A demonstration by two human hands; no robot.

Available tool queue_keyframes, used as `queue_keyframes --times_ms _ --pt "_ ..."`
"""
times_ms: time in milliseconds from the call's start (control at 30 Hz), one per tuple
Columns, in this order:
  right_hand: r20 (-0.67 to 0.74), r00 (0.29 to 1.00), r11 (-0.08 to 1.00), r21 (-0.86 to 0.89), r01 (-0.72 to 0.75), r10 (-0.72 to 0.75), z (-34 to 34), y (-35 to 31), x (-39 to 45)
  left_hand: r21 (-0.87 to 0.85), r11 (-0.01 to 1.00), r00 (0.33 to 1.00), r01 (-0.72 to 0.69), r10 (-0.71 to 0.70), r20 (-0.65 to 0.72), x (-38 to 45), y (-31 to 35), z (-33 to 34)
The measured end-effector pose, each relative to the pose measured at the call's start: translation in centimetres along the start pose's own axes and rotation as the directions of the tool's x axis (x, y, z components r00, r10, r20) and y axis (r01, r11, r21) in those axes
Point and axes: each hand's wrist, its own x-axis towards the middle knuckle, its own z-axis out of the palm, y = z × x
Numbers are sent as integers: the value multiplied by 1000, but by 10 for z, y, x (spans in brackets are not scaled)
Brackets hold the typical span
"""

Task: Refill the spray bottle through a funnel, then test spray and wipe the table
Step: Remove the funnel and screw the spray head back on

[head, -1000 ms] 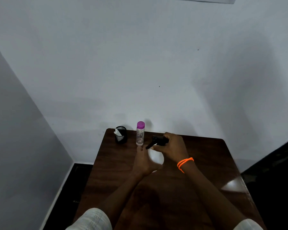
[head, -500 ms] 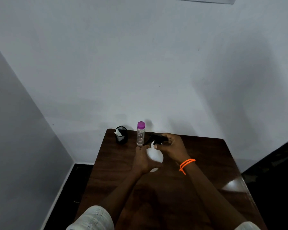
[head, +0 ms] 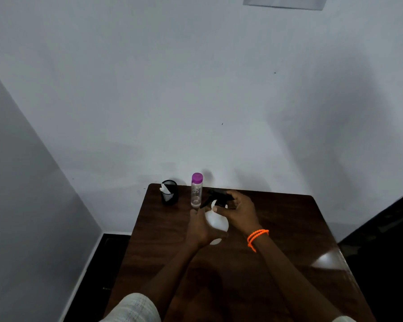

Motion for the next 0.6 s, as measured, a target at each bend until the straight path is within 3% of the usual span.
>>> queue_keyframes --times_ms 133,367,600 --pt "-133 991 992 -127 0 -17 8 -2 -4 12 1000 999 -24 23 46 -1 1 0" --pt "47 999 996 -87 0 4 -2 -1 2 21 1000 999 -3 2 42 4 -2 2" --pt "-195 976 985 -126 -121 95 0 -8 2 37 999 999 35 -36 36 5 9 3"
